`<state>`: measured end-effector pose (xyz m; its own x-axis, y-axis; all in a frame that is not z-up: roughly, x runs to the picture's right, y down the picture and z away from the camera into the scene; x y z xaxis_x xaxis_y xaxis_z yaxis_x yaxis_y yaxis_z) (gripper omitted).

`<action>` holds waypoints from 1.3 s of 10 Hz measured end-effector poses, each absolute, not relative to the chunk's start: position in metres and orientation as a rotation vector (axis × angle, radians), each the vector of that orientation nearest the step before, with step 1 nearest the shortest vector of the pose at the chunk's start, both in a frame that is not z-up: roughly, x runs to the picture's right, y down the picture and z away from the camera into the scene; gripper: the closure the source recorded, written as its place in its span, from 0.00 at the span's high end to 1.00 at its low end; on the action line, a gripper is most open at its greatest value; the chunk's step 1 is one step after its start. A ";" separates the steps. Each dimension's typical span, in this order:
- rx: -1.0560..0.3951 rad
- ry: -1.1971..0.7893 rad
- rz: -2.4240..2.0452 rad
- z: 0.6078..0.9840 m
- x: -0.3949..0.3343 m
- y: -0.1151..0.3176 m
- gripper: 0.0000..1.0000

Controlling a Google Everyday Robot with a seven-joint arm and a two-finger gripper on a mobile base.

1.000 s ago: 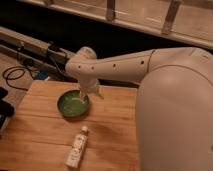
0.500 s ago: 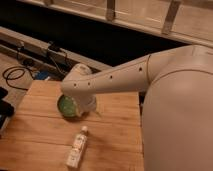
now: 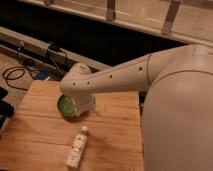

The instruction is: Place the bottle in the ceramic bowl

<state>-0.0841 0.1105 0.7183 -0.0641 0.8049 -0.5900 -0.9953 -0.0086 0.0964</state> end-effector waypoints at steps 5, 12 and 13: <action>-0.480 0.623 1.537 0.705 -0.087 0.134 0.65; -0.592 0.642 1.535 0.679 -0.104 0.205 0.65; -0.604 0.640 1.535 0.677 -0.108 0.210 0.65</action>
